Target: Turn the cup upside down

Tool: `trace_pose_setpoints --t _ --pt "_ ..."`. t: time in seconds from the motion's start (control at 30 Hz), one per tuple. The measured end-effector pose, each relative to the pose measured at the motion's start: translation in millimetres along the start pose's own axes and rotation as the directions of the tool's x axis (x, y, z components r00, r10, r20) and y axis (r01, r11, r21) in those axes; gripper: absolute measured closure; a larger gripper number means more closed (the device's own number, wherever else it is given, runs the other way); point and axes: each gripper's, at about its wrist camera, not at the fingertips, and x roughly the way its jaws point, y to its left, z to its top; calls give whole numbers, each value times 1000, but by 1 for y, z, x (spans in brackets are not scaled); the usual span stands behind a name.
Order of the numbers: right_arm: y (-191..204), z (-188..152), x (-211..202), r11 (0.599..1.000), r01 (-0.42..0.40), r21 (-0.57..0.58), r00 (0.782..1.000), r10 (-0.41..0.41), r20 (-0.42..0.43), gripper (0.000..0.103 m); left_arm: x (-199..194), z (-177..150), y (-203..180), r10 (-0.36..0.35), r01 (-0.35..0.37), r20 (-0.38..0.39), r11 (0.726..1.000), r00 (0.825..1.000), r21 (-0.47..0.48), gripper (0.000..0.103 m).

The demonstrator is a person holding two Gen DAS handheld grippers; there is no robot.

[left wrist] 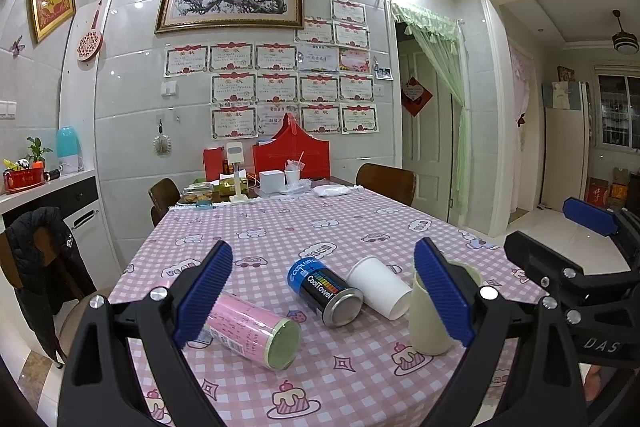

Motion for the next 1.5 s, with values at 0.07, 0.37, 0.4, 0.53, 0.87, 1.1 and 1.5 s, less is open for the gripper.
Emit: trace_pose_setpoints --t 0.07,0.37,0.4,0.53,0.87,1.1,1.5 --pt "1 -1 0 1000 0 0 1000 0 -1 8 0 0 0 0 0 0 1000 1000 0 12" --pt "0 -1 1 1000 -1 0 1000 1 -3 8 0 0 0 3 -3 7 1000 1000 -2 12" --pt "0 -1 1 1000 0 -1 1000 0 -3 8 0 0 0 3 -3 6 1000 1000 0 12" --pt "2 -2 2 1000 -1 1 1000 1 -4 8 0 0 0 3 -3 6 1000 1000 0 12" --pt "1 -1 2 1000 0 0 1000 0 -5 8 0 0 0 4 -4 5 1000 1000 1 12" --pt "3 -4 2 1000 0 0 1000 0 -7 8 0 0 0 2 -2 6 1000 1000 1 12" --pt "3 -6 3 1000 1 0 1000 -1 -11 8 0 0 0 3 -3 5 1000 1000 1 12"
